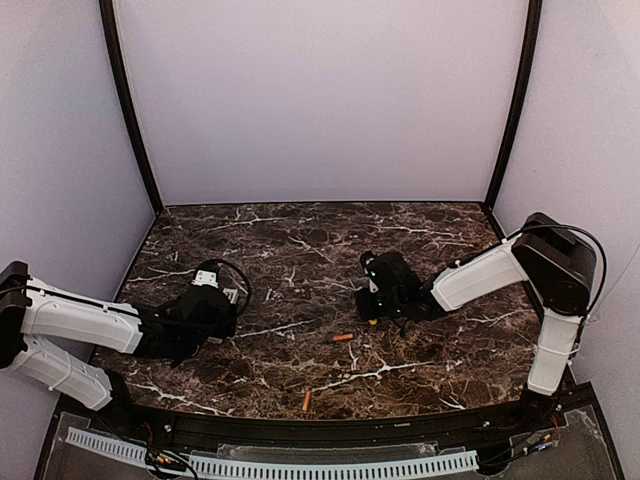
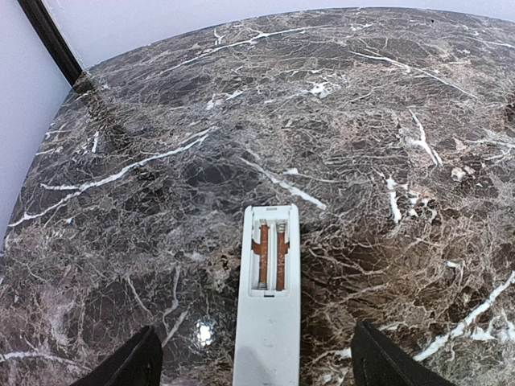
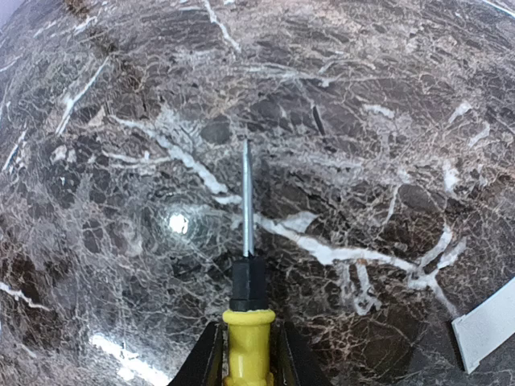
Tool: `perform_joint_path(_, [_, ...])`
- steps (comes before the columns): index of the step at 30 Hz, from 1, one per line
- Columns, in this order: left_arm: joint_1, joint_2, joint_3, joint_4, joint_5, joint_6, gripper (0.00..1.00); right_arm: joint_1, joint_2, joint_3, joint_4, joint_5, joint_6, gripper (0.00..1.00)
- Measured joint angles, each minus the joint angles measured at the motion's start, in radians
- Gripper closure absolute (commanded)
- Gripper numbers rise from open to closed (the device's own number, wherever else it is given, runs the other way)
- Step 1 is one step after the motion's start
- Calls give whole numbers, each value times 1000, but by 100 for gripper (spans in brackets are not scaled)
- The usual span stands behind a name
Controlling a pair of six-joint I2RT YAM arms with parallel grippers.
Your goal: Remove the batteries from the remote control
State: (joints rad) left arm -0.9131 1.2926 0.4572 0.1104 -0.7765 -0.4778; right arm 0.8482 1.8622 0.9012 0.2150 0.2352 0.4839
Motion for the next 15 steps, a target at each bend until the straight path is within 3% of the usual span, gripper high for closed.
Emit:
perform_joint_path(8, [0,-14,0,-3,1,11,18,0,9,2,-14,-27,3,69])
perform_joint_path(15, [0,-69,20,-26,10,98,12,0,-40,35,-102,-32,-39,45])
